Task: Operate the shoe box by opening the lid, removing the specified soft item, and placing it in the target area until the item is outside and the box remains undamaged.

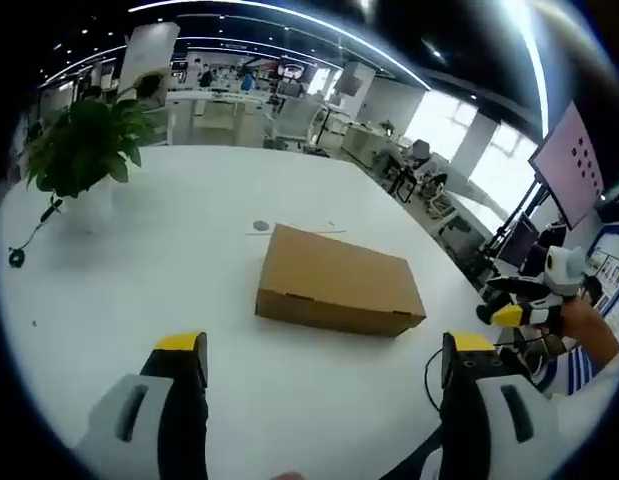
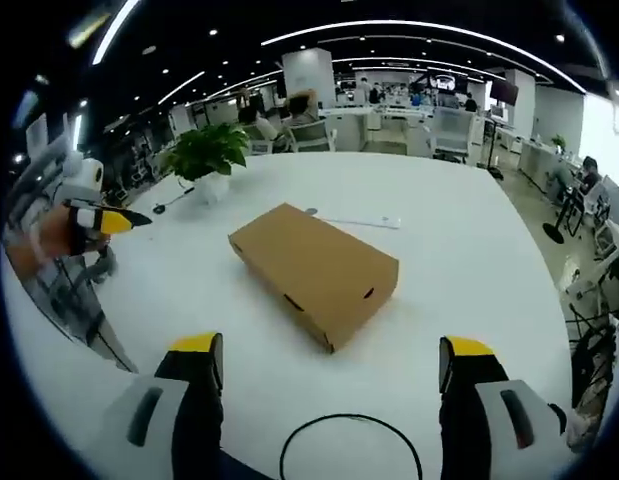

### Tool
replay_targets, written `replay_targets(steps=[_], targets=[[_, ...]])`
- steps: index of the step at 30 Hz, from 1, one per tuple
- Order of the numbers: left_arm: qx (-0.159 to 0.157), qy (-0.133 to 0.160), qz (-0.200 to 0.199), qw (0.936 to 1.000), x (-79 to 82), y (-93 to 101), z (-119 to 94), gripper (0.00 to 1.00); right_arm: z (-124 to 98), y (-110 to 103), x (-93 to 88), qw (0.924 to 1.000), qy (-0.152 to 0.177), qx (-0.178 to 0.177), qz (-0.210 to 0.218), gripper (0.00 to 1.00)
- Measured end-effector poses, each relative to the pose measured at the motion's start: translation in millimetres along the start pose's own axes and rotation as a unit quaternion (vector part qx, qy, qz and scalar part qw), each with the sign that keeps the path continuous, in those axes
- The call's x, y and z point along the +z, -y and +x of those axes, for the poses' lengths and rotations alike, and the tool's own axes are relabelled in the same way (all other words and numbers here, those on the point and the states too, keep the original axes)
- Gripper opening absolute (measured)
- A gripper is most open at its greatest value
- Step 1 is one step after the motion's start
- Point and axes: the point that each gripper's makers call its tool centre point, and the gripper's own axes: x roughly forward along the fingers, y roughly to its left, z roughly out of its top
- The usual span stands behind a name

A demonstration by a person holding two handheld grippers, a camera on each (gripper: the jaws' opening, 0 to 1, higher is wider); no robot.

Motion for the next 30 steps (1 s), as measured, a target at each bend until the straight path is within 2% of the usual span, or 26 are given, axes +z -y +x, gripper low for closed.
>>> replay_targets(steps=[3,8,13,16,19,24,27,30], targets=[[0.002,0.001,-0.006,1.0000,-1.6,2.2,-1,0.99,3,6,0.0,0.9998,0.002,-0.004,-0.017,0.91],[0.008,-0.013,-0.004,0.9999,-7.4,3.4,1,0.99,7,10,-0.9,0.9999,-0.002,0.005,-0.016,0.89],[0.006,-0.018,-0.013,0.9997,-7.8,8.2,5,0.99,8,14,-10.4,0.9989,-0.033,0.004,-0.035,0.89],[0.005,-0.021,-0.011,0.9997,-6.8,11.0,7,0.99,7,22,-15.0,0.9984,-0.045,-0.012,-0.033,0.91],[-0.004,-0.029,-0.029,0.9991,-6.9,14.6,9,0.99,6,20,-16.9,0.9983,-0.048,-0.003,-0.033,0.91],[-0.004,-0.036,-0.012,0.9993,-8.3,14.7,9,0.99,6,19,-15.6,0.9983,-0.049,0.002,-0.032,0.92],[-0.004,-0.032,-0.019,0.9993,-7.3,13.2,8,0.99,5,21,-18.4,0.9975,-0.062,-0.004,-0.032,0.90],[-0.005,-0.035,-0.025,0.9991,-7.7,12.4,8,0.99,5,21,-16.1,0.9977,-0.058,0.000,-0.036,0.90]])
